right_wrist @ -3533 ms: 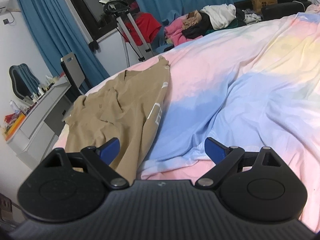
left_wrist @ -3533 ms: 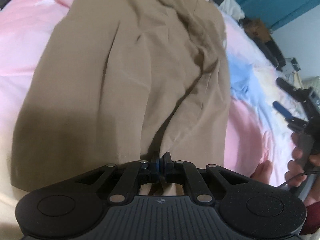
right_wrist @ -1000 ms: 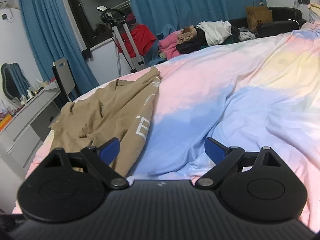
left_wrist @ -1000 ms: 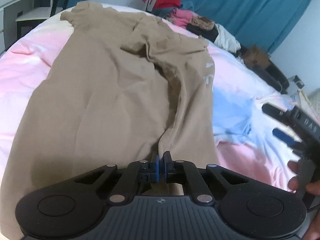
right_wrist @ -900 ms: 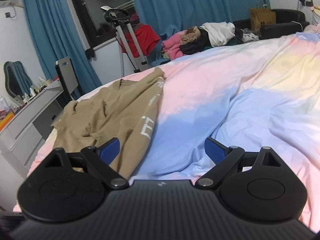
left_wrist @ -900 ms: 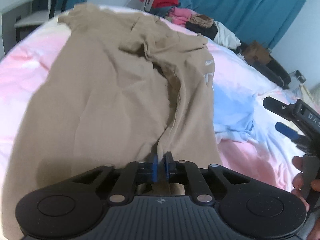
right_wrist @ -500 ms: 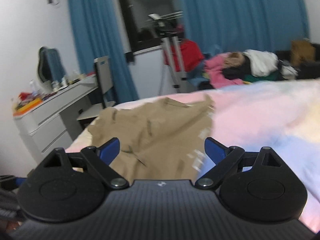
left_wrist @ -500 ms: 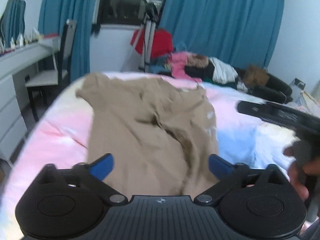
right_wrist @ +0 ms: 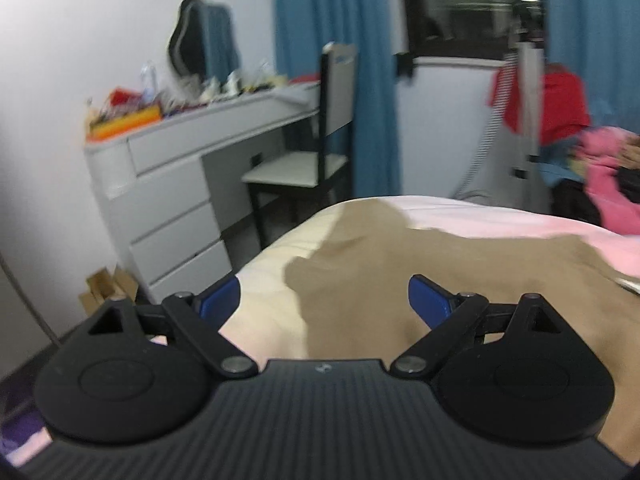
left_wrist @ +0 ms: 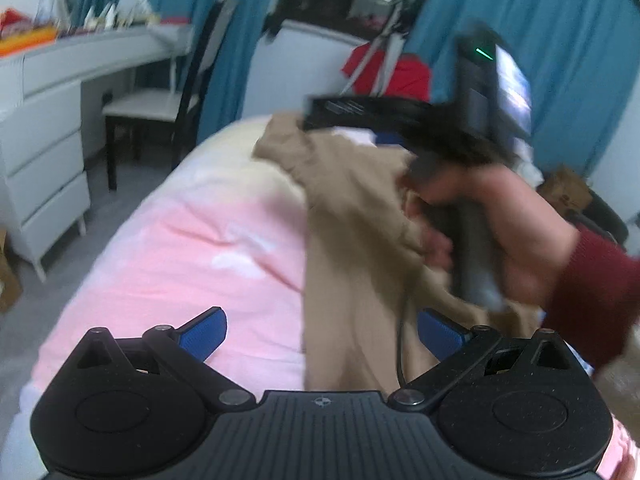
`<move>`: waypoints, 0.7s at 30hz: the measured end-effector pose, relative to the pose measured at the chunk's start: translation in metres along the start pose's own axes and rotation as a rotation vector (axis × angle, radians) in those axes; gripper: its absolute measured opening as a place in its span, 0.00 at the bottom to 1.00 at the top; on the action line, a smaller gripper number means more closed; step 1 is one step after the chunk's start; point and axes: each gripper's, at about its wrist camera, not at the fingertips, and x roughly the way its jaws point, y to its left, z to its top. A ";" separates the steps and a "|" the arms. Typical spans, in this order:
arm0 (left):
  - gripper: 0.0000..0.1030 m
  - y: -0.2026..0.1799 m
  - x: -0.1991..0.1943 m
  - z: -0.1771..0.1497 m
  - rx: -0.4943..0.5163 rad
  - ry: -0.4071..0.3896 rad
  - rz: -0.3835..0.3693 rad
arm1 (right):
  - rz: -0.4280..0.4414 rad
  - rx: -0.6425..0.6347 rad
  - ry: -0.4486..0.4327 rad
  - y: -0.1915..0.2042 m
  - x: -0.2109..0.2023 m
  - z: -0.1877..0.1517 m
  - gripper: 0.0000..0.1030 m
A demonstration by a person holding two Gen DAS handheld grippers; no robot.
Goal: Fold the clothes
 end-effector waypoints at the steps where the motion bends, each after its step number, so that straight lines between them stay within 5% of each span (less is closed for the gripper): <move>1: 0.99 0.004 0.006 0.001 -0.011 0.003 0.004 | -0.001 -0.020 0.008 0.007 0.018 0.001 0.90; 3: 0.99 0.012 0.019 0.002 -0.028 0.011 0.016 | -0.012 -0.048 0.047 0.016 0.052 0.003 0.74; 7: 0.98 0.020 0.037 0.004 -0.054 0.015 0.050 | -0.064 -0.101 0.141 0.025 0.101 0.003 0.62; 9: 0.98 0.018 0.042 0.004 -0.057 0.004 0.042 | -0.104 -0.144 0.164 0.028 0.110 -0.001 0.27; 11: 0.97 0.013 0.044 0.004 -0.053 -0.006 0.034 | -0.124 -0.137 0.116 0.027 0.098 0.005 0.08; 15: 0.97 0.002 0.033 0.002 -0.028 -0.072 -0.002 | -0.156 -0.080 -0.005 0.016 0.060 0.022 0.07; 21: 0.97 -0.020 0.018 -0.001 0.014 -0.119 -0.086 | -0.271 0.142 -0.207 -0.057 -0.034 0.038 0.07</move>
